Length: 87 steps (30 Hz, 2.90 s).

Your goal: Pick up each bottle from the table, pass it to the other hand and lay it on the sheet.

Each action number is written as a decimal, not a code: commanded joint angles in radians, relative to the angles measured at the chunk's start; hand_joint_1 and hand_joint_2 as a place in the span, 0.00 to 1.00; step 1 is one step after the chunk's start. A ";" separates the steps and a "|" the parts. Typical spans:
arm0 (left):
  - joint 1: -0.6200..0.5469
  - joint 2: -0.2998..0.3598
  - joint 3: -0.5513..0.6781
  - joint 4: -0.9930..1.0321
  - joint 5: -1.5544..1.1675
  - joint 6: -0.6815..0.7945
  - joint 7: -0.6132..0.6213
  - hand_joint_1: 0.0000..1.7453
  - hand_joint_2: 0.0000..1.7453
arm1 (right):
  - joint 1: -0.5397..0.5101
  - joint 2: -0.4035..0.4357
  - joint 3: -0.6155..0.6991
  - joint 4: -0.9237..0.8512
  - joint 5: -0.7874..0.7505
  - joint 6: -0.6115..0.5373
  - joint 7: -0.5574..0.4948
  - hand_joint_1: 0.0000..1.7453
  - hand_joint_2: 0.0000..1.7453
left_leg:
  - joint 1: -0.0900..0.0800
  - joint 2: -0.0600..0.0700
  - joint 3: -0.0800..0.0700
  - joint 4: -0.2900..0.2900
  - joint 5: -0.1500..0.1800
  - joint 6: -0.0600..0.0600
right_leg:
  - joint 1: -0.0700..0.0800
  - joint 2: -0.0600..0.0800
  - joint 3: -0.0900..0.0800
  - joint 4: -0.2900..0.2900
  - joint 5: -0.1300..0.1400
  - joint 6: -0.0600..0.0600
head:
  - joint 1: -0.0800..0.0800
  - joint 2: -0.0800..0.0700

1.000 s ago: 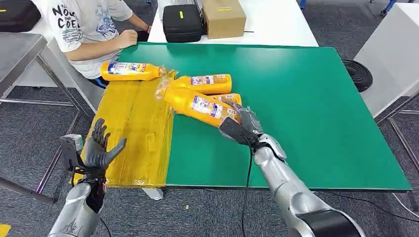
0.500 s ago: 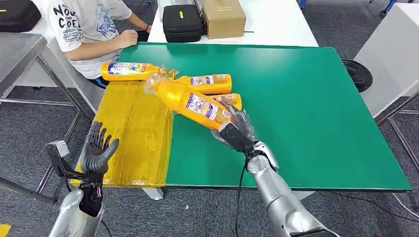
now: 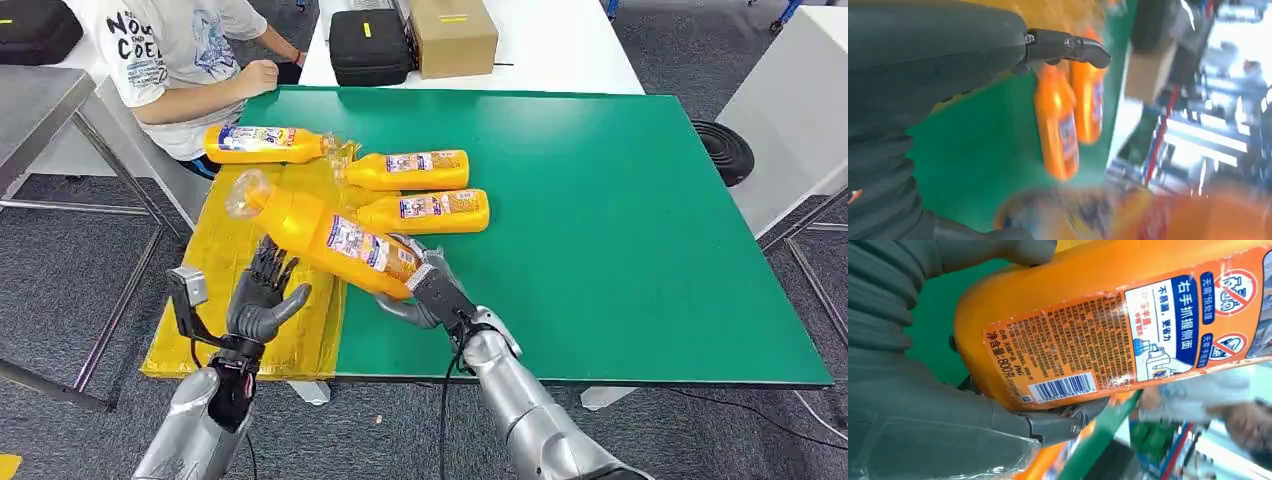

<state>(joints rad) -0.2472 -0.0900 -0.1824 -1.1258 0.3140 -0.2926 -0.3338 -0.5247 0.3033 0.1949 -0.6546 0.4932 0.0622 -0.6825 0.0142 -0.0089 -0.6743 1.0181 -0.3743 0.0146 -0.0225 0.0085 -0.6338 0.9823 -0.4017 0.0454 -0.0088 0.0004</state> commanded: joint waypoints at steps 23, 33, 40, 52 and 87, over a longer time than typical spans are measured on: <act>-0.008 0.045 -0.204 -0.105 0.016 -0.185 -0.031 0.00 1.00 | -0.038 -0.014 0.063 0.125 -0.096 0.089 -0.016 1.00 1.00 | 0.000 0.000 0.005 0.000 -0.003 0.000 | 0.001 -0.001 0.006 0.000 -0.003 -0.002 | 0.000 0.000; -0.023 0.044 -0.228 -0.078 -0.024 -0.213 -0.021 0.00 1.00 | -0.056 0.009 0.125 0.171 -0.053 0.094 -0.016 1.00 1.00 | 0.000 0.001 0.005 0.000 -0.002 0.000 | 0.001 -0.001 0.005 0.000 -0.002 -0.002 | 0.000 0.000; -0.053 0.055 -0.270 -0.032 -0.129 -0.195 -0.015 0.00 1.00 | -0.065 0.023 0.175 0.210 -0.008 0.077 -0.004 1.00 1.00 | 0.000 0.001 0.004 0.000 -0.002 0.000 | 0.000 0.000 0.004 0.000 -0.002 -0.002 | 0.000 0.000; -0.078 0.040 -0.265 0.013 -0.126 -0.160 0.011 0.00 1.00 | -0.066 0.022 0.188 0.216 0.005 0.076 0.003 1.00 1.00 | 0.000 0.000 0.007 0.000 -0.004 0.000 | 0.001 -0.001 0.007 0.000 -0.004 -0.003 | 0.000 0.000; -0.157 0.012 -0.308 0.107 -0.015 -0.089 0.039 0.81 1.00 | -0.061 0.014 0.247 0.244 0.052 0.077 0.049 1.00 1.00 | 0.000 -0.002 0.004 0.000 -0.002 0.000 | 0.001 -0.003 0.005 0.000 -0.003 -0.002 | 0.000 0.000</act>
<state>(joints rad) -0.3319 -0.0576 -0.4257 -1.0876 0.2907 -0.3632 -0.2960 -0.5565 0.3174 0.3738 -0.4738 0.5341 0.1335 -0.6359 0.0142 -0.0084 -0.6742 1.0181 -0.3743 0.0145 -0.0225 0.0087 -0.6343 0.9822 -0.4018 0.0454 -0.0088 0.0004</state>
